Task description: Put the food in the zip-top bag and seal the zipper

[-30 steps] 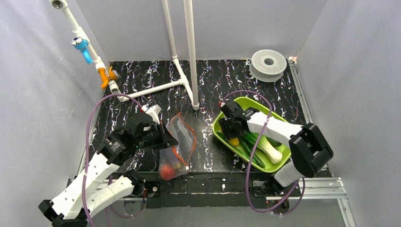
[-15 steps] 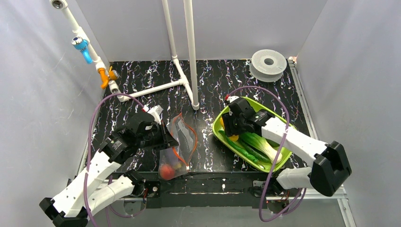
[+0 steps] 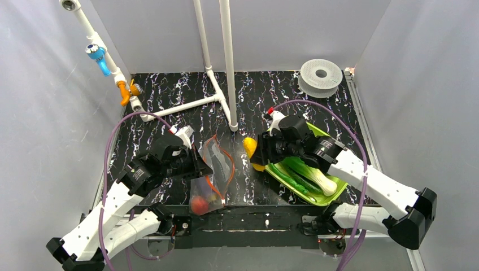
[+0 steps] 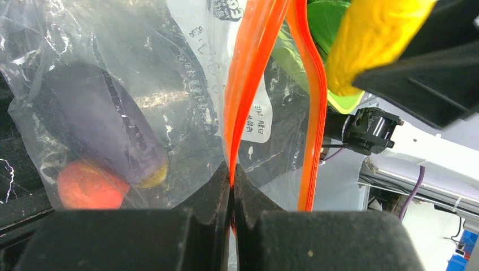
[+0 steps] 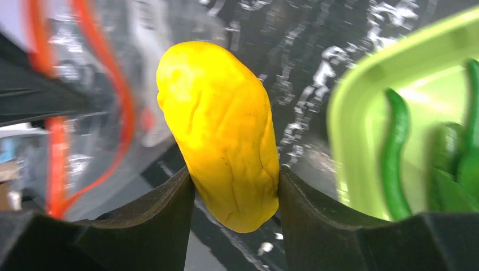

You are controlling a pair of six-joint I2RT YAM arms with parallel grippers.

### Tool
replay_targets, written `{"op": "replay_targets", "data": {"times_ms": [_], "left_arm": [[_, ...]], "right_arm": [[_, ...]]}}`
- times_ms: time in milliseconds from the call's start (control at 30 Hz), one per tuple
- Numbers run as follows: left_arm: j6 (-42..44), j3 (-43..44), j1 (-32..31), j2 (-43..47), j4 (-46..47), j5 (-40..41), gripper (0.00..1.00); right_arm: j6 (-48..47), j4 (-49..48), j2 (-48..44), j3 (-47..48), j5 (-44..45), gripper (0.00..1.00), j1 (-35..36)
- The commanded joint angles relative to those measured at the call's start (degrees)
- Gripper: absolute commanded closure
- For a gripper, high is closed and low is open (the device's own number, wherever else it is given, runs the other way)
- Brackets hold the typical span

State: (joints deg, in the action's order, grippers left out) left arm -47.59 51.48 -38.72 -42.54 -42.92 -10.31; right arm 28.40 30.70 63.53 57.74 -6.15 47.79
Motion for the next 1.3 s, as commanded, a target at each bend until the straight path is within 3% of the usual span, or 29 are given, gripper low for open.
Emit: {"op": "replay_targets", "data": {"times_ms": [0, 533, 767, 1267], "left_arm": [[0.30, 1.43, 0.13, 1.13, -1.24, 0.52, 1.00], [0.99, 2.09, 0.06, 0.59, -0.99, 0.30, 1.00], [0.68, 1.74, 0.05, 1.29, -0.82, -0.18, 1.00], [-0.70, 1.01, 0.07, 2.61, 0.50, -1.32, 1.00]], "right_arm": [[5.20, -6.24, -1.45, 6.39, -4.76, 0.83, 4.60], [13.35, -14.24, 7.17, 12.46, -11.29, 0.68, 13.65], [15.97, -14.37, 8.20, 11.61, -3.65, 0.64, 15.05], [18.14, -11.44, 12.32, 14.41, 0.17, 0.55, 16.46]]}}
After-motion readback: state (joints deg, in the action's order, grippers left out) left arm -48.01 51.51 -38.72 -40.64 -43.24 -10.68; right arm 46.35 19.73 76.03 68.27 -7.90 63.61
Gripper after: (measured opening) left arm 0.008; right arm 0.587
